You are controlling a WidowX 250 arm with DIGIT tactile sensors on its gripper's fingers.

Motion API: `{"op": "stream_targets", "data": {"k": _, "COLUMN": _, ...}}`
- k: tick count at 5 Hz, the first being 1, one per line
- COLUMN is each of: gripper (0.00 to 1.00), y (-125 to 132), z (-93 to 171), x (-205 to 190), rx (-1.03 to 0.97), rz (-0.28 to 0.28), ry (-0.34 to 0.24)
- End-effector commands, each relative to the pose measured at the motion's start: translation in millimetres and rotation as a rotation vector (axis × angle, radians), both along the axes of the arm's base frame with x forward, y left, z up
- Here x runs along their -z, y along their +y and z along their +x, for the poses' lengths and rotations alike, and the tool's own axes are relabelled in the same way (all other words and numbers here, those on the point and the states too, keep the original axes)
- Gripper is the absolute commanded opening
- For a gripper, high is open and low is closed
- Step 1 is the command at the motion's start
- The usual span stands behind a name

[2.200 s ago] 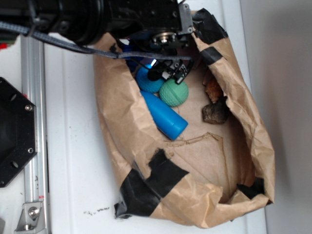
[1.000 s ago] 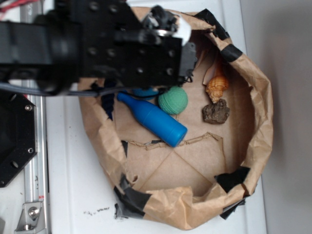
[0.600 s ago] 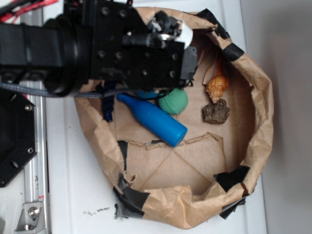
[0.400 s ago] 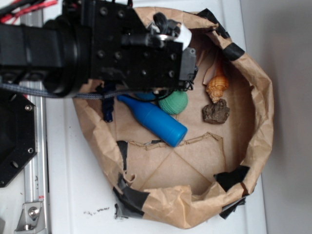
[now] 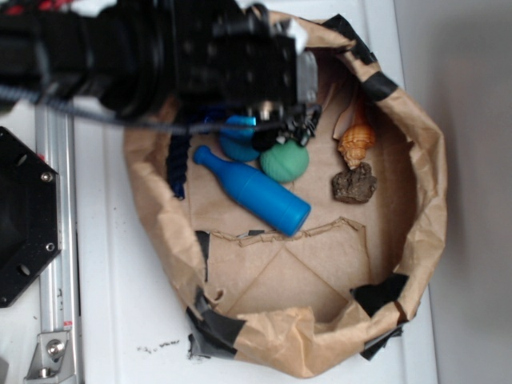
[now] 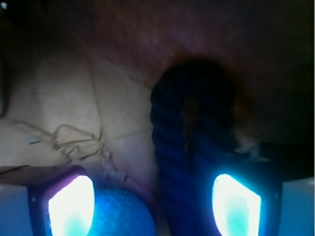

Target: Grab the blue rope.

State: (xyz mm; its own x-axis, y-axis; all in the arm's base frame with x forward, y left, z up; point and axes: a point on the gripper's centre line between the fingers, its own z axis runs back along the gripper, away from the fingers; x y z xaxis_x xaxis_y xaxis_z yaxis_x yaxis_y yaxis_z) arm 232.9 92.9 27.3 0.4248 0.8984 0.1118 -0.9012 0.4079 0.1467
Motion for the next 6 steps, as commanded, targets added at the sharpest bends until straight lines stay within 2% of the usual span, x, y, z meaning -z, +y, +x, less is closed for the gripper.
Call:
{"op": "stream_targets", "data": {"k": 1, "gripper": 0.87, "y": 0, "z": -40, "x": 13, "rx": 0.001, "rz": -0.100, "ry": -0.007}}
{"op": "stream_targets", "data": {"k": 2, "gripper": 0.00, "y": -10, "z": -37, "x": 14, "rx": 0.000, "rz": -0.078, "ry": -0.023}}
{"op": "stream_targets", "data": {"k": 4, "gripper": 0.00, "y": -17, "z": -33, "x": 19, "rx": 0.049, "rz": -0.075, "ry": -0.017}}
{"op": "stream_targets", "data": {"k": 5, "gripper": 0.00, "y": -17, "z": -31, "x": 19, "rx": 0.097, "rz": -0.098, "ry": -0.037}}
{"op": "stream_targets", "data": {"k": 6, "gripper": 0.00, "y": -30, "z": -22, "x": 15, "rx": 0.237, "rz": -0.175, "ry": -0.110}}
